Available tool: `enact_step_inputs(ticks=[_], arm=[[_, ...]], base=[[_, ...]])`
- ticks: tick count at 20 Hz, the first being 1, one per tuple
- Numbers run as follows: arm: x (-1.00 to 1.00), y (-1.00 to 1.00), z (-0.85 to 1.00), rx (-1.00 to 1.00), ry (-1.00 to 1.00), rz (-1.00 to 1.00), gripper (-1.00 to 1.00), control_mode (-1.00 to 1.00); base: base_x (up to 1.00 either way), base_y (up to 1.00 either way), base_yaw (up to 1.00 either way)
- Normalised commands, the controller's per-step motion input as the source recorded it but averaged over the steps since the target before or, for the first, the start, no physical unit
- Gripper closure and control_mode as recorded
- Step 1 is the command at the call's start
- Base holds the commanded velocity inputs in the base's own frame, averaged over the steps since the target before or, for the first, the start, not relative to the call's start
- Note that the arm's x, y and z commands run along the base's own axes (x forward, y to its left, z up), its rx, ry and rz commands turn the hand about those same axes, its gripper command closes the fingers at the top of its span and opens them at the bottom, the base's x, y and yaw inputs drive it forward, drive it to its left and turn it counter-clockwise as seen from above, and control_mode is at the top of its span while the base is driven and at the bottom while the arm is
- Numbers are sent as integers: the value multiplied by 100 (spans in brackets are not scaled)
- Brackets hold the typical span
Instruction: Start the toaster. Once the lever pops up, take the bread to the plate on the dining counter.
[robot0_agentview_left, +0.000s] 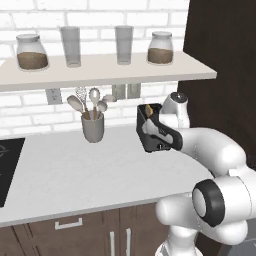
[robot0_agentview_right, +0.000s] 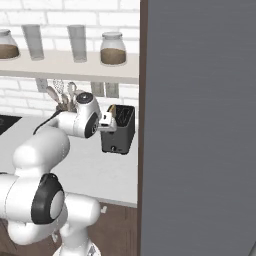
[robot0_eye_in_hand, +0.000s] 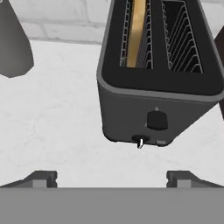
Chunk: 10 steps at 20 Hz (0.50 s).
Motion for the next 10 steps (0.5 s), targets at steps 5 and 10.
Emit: enact_step_inputs(ticks=[5, 10], arm=[[15, 0, -30, 0, 0, 0, -100, -100], [21, 0, -24, 0, 0, 0, -100, -100]], base=[[0, 0, 0], [0, 0, 0]])
